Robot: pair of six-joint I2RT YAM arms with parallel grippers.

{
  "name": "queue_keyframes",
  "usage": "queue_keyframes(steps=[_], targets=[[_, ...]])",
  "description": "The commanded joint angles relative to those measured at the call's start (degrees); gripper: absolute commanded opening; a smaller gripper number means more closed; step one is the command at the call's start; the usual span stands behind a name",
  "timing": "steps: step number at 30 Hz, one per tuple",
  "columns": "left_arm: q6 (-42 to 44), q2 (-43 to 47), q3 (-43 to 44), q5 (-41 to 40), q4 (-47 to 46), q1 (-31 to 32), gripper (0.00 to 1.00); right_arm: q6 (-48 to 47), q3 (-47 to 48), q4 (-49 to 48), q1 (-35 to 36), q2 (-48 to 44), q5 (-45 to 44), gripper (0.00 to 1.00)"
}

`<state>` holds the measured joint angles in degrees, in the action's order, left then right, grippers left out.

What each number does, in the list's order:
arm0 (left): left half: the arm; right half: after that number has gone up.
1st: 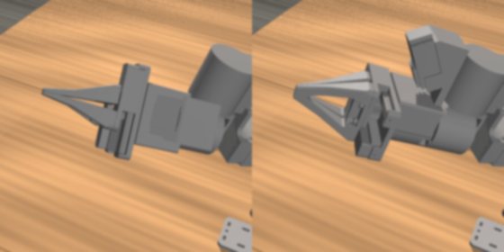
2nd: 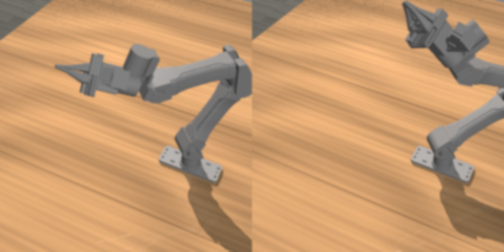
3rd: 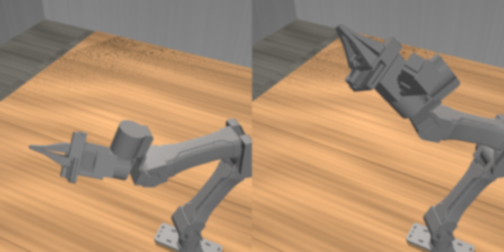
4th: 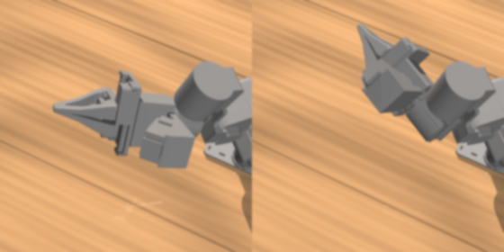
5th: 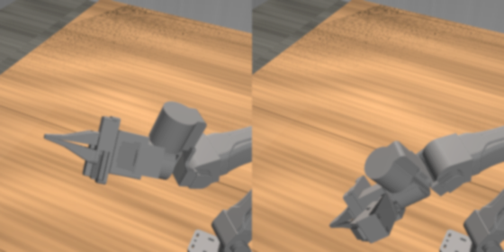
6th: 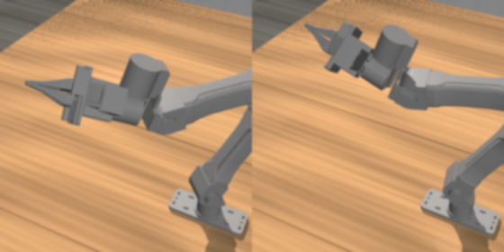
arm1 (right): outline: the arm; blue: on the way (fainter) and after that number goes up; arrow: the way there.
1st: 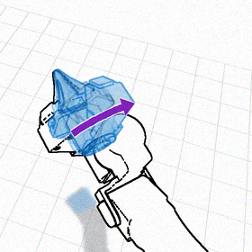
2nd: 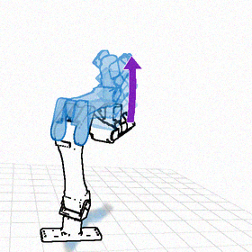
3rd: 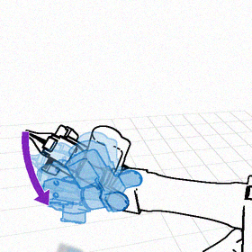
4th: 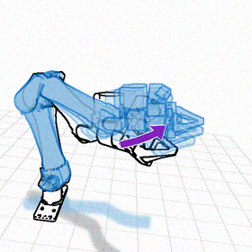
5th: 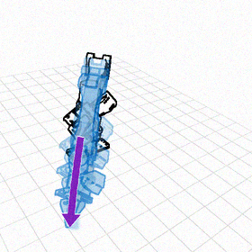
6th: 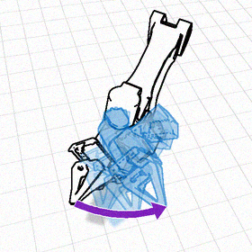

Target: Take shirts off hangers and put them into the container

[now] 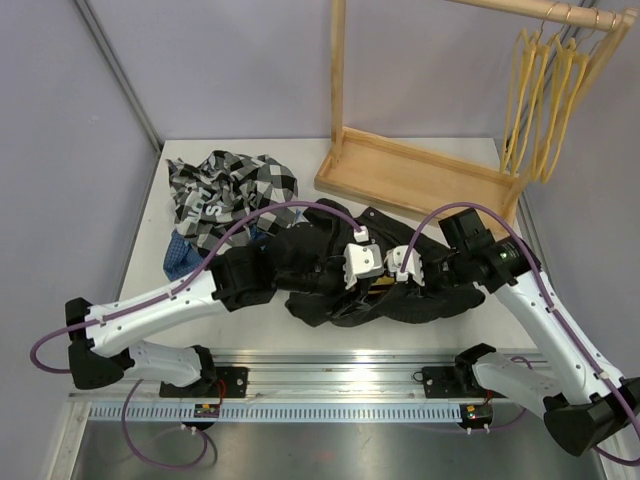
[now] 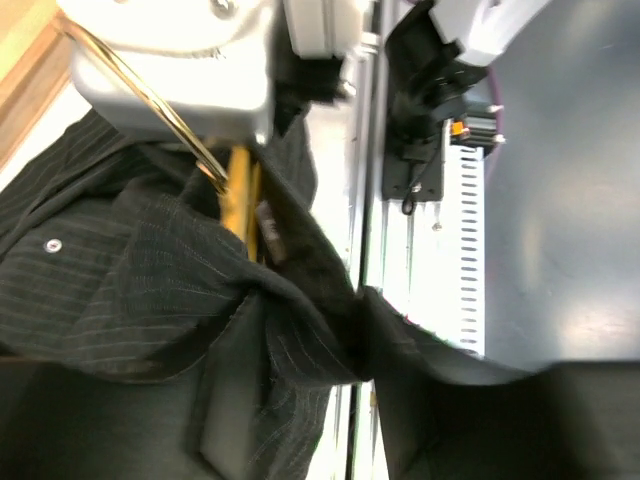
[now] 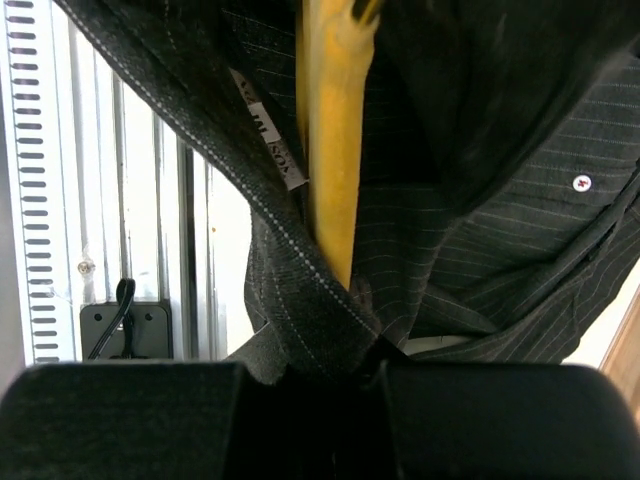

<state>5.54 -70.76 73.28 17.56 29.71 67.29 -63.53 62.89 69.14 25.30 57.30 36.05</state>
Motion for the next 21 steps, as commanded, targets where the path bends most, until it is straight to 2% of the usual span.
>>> queue_keyframes(steps=[1, 3, 4, 7, 16, 21], targets=[[2.72, -0.34, 4.15, -8.23, -0.54, 1.09, 0.54, 1.83, -0.84, -2.79, 1.33, -1.75, -1.42, 0.0], [3.33, 0.18, 4.59, -8.6, -0.89, 1.62, 0.6, 1.91, -1.1, -2.87, 1.42, -1.93, -1.77, 0.0], [4.03, 0.97, 4.6, -8.51, -1.06, 1.88, 0.68, 2.0, -1.28, -3.05, 1.51, -1.93, -1.86, 0.0], [5.18, 3.34, 4.16, -7.37, -2.11, 2.59, 0.76, 2.18, -1.63, -3.4, 1.51, -2.1, -2.04, 0.0], [10.89, 5.99, -0.23, -10.34, -3.79, 2.67, 0.84, 2.97, -1.02, -4.19, 1.68, -2.45, -1.51, 0.0], [13.27, 3.89, 0.46, -10.62, -4.67, 2.67, 0.88, 3.58, -1.28, -4.54, 2.03, -2.54, -1.34, 0.0]])
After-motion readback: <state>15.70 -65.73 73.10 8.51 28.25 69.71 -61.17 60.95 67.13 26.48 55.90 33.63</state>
